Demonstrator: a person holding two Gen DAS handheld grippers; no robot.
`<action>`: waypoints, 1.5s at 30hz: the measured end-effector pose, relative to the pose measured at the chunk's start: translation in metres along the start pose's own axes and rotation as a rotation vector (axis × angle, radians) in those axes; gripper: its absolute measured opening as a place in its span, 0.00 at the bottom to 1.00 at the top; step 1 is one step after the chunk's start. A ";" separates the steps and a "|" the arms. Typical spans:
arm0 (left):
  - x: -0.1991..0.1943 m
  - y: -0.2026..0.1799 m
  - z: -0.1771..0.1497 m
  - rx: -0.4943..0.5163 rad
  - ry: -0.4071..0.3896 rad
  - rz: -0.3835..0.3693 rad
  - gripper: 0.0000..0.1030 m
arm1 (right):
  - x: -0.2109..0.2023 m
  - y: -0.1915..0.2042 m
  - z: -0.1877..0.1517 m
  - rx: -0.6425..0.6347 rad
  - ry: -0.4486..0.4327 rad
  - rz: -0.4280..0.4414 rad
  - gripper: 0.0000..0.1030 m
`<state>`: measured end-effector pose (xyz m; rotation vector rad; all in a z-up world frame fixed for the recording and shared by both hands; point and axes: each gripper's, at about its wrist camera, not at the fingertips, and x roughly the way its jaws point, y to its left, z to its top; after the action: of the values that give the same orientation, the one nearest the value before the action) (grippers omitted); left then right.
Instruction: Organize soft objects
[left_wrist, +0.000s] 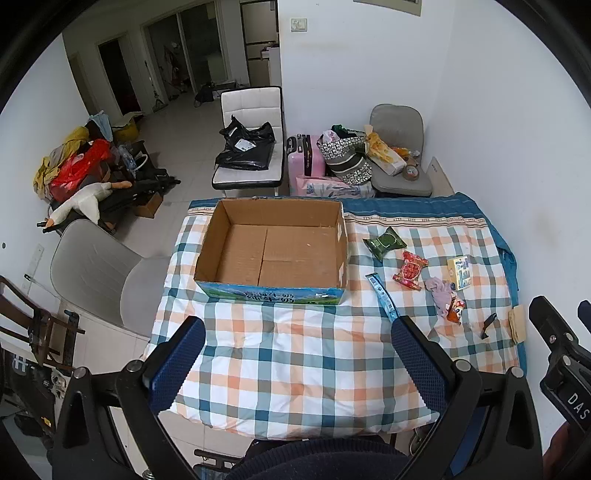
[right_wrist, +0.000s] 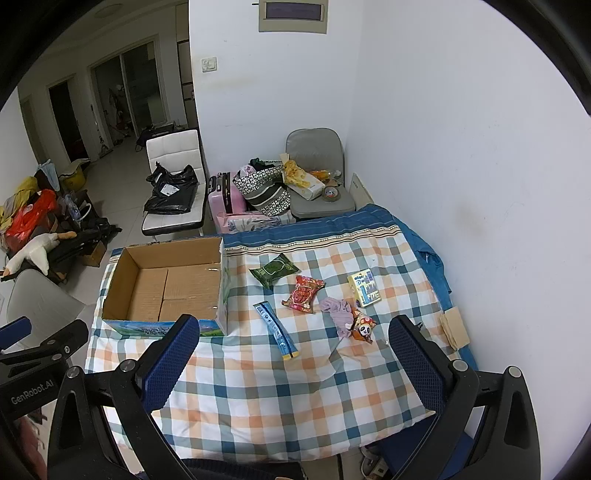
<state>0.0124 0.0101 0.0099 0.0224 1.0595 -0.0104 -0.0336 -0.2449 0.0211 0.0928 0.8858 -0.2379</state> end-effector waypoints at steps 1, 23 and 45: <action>-0.005 0.000 0.008 -0.002 0.000 0.000 1.00 | 0.000 0.000 0.000 0.001 0.000 0.001 1.00; -0.006 -0.002 0.008 -0.005 -0.005 -0.003 1.00 | -0.001 0.008 0.000 -0.002 0.000 0.001 1.00; -0.006 0.001 0.006 -0.007 -0.007 -0.007 1.00 | 0.002 0.007 0.000 -0.006 0.001 0.002 1.00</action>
<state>0.0143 0.0112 0.0184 0.0123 1.0531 -0.0134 -0.0310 -0.2384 0.0193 0.0883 0.8872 -0.2334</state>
